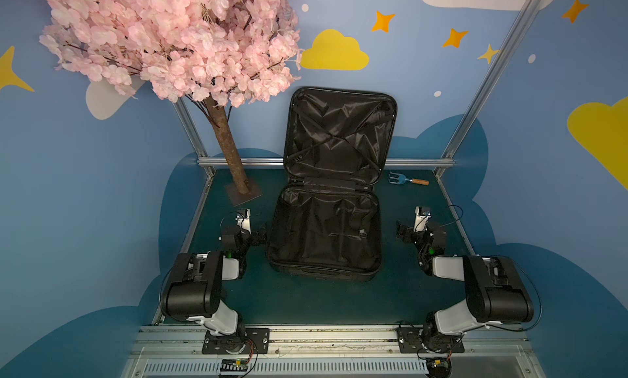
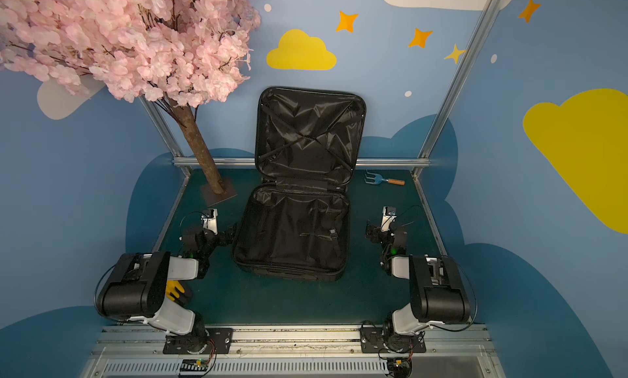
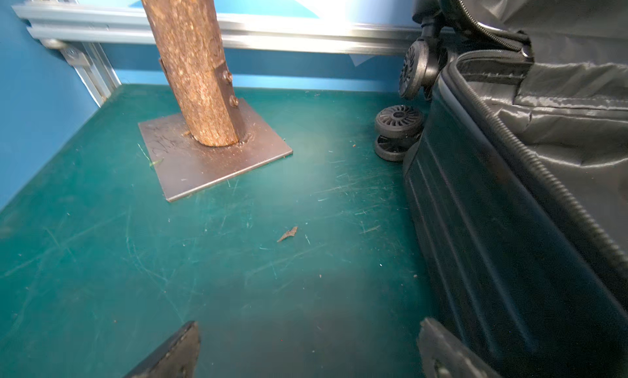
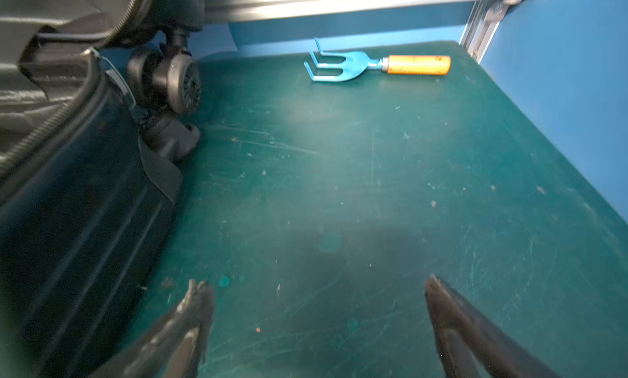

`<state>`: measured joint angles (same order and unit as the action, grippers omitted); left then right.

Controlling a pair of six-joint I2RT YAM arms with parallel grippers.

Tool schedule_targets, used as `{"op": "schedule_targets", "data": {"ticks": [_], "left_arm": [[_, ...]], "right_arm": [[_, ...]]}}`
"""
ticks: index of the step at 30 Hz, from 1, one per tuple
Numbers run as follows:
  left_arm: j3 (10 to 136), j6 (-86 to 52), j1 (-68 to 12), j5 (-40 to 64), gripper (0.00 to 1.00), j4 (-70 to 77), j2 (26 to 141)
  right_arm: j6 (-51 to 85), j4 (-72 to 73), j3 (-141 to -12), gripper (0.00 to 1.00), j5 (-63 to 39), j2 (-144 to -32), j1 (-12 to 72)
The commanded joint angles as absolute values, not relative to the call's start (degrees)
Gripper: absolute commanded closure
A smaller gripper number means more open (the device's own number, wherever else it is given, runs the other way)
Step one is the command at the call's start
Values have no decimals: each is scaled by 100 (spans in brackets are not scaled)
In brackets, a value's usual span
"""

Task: Open the suitcase zippers
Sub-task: Reset both arms

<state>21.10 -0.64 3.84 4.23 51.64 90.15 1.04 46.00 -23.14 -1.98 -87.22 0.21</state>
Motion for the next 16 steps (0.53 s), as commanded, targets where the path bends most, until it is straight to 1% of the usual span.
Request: {"op": "schedule_targets", "data": {"ticks": [1, 2, 4, 16], "left_arm": [[2127, -26, 295, 482, 0, 5335, 9018], [2124, -17, 287, 475, 0, 5337, 9018], [2126, 6, 249, 406, 0, 5336, 9009], [2135, -3, 255, 422, 0, 5341, 9026]], "right_arm": [[38, 5333, -2112, 3, -312, -8884, -1], [44, 5542, -2072, 3, -308, -8941, -5], [43, 5365, -2095, 3, -333, -8881, -9], [61, 5449, -2077, 3, -368, -8904, -27]]}}
